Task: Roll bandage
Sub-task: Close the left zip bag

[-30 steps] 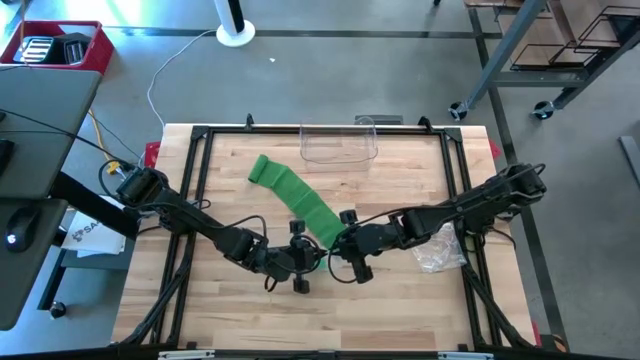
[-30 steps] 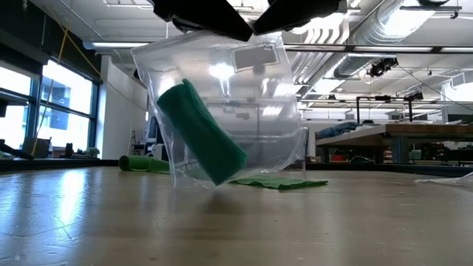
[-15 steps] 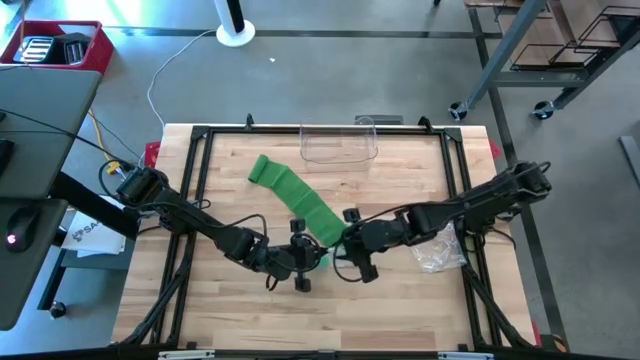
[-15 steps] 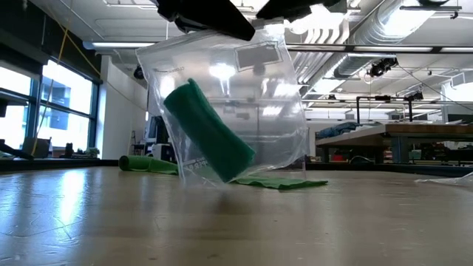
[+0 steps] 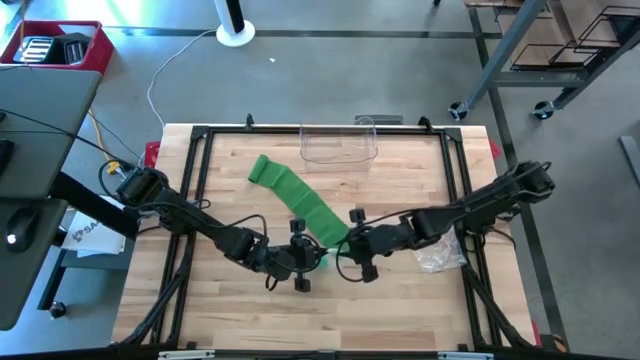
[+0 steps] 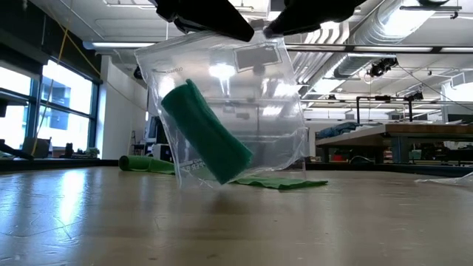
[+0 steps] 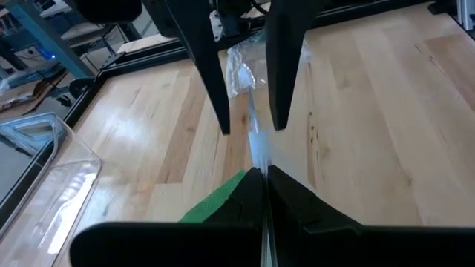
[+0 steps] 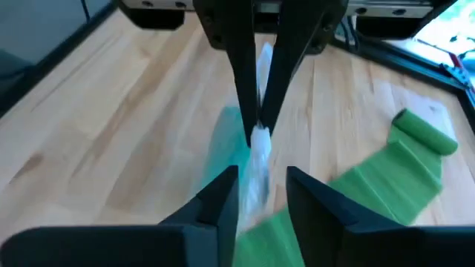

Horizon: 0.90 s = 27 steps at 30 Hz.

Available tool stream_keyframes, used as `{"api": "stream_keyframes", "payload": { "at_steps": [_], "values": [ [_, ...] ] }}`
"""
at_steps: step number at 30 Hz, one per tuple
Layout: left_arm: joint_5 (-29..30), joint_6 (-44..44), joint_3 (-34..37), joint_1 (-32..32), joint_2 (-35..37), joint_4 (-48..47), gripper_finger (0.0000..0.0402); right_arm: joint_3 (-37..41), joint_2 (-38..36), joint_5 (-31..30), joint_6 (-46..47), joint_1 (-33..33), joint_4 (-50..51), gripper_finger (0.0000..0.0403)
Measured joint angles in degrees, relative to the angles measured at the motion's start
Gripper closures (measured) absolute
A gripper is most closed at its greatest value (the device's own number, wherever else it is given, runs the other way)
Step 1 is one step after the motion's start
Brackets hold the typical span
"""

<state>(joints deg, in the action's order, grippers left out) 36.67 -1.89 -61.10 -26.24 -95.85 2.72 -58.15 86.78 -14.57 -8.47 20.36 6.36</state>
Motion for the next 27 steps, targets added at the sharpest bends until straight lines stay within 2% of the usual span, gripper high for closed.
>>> {"api": "stream_keyframes", "payload": {
  "at_steps": [4, 11, 17, 22, 27],
  "values": [
    [0.0, 0.0, 0.0, 0.0, 0.0, -0.09, 0.04, 2.01, 0.0, 0.0, -0.46, 0.33, -5.62, 0.0326],
    [-0.02, 0.0, 0.0, -0.02, 0.0, -0.13, 0.04, 2.1, 0.0, -0.08, -0.57, 0.67, -5.52, 0.0395],
    [0.2, -0.9, 0.0, 0.02, 0.0, -0.51, 0.0392, 2.1, -0.02, -2.01, 1.01, 0.82, -4.33, 0.0401],
    [0.02, -1.52, 0.02, -0.02, 0.0, -1.44, 0.0329, 2.1, -0.04, -6.04, 2.06, 1.14, -3.16, 0.0401],
    [0.19, -1.51, 0.07, 0.41, -0.37, 0.85, 0.025, 2.1, -0.07, -6.38, 2.22, 1.07, -2.86, 0.0402]
  ]
}}
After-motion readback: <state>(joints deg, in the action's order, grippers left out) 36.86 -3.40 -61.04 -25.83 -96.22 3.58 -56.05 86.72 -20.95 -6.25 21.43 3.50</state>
